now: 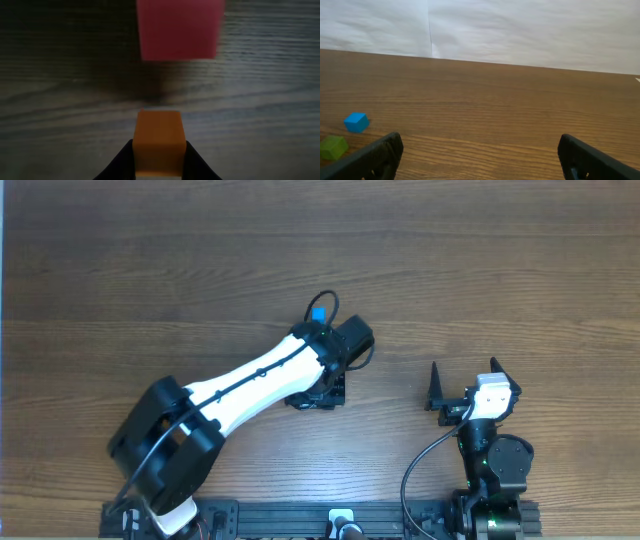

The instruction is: Stack Cubes

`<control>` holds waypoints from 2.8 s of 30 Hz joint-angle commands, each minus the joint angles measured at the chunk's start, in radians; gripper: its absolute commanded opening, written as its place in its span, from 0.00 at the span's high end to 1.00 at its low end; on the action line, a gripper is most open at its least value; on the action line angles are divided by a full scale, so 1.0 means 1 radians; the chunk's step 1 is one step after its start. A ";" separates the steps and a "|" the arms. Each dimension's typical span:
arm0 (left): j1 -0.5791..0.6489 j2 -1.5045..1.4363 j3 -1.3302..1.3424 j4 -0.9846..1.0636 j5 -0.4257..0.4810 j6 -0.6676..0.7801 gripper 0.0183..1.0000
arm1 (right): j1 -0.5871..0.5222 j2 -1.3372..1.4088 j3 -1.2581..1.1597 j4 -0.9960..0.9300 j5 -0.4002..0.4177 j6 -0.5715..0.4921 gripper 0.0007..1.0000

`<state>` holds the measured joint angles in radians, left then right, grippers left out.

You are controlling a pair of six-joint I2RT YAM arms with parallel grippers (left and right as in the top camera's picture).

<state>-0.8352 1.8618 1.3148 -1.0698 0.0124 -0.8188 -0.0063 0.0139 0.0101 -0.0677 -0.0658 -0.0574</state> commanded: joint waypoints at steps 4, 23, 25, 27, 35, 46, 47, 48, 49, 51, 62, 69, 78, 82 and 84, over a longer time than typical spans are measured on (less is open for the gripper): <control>0.028 -0.044 0.189 -0.117 -0.033 0.043 0.98 | -0.005 -0.008 -0.005 -0.003 0.000 -0.003 0.01; 0.112 0.018 0.288 -0.108 -0.032 0.084 0.98 | -0.005 -0.008 -0.005 -0.003 0.000 -0.003 0.01; 0.112 0.034 0.295 -0.114 -0.032 0.088 0.98 | -0.005 -0.008 -0.005 -0.003 -0.001 -0.003 0.01; 0.112 0.045 0.295 -0.116 -0.032 0.087 0.98 | -0.005 -0.008 -0.005 -0.003 0.000 -0.003 0.01; 0.111 0.082 0.295 -0.128 -0.028 0.085 0.98 | -0.005 -0.008 -0.005 -0.003 -0.001 -0.003 0.01; 0.111 0.115 0.294 -0.116 -0.013 0.079 0.98 | -0.005 -0.008 -0.005 -0.003 -0.001 -0.003 0.01; 0.111 0.115 0.294 -0.116 -0.013 0.079 0.98 | -0.005 -0.008 -0.005 -0.003 -0.001 -0.003 0.01; 0.111 0.115 0.294 -0.116 -0.013 0.078 0.98 | -0.005 -0.008 -0.005 -0.003 0.000 -0.003 0.01; 0.112 0.115 0.294 -0.116 -0.013 0.078 0.98 | -0.005 -0.008 -0.005 -0.003 0.000 -0.003 0.01; 0.112 0.116 0.292 -0.115 -0.013 0.074 0.98 | -0.005 -0.008 -0.005 -0.003 0.000 -0.003 0.01; 0.112 0.134 0.289 -0.105 -0.013 0.060 0.98 | -0.005 -0.008 -0.005 -0.003 0.000 -0.003 0.01; 0.112 0.136 0.288 -0.105 -0.013 0.059 0.98 | -0.005 -0.008 -0.005 -0.003 -0.001 -0.003 0.01; 0.112 0.144 0.288 -0.113 -0.013 0.055 0.98 | -0.005 -0.008 -0.005 -0.003 -0.001 -0.003 0.01; 0.113 0.153 0.288 -0.113 -0.013 0.052 0.98 | -0.005 -0.008 -0.005 -0.003 0.000 -0.003 0.01; 0.113 0.153 0.288 -0.113 -0.013 0.052 0.98 | -0.005 -0.008 -0.005 -0.003 -0.001 -0.003 0.01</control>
<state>-0.7315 1.9923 1.5902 -1.1820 -0.0067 -0.7525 -0.0063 0.0139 0.0101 -0.0677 -0.0658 -0.0574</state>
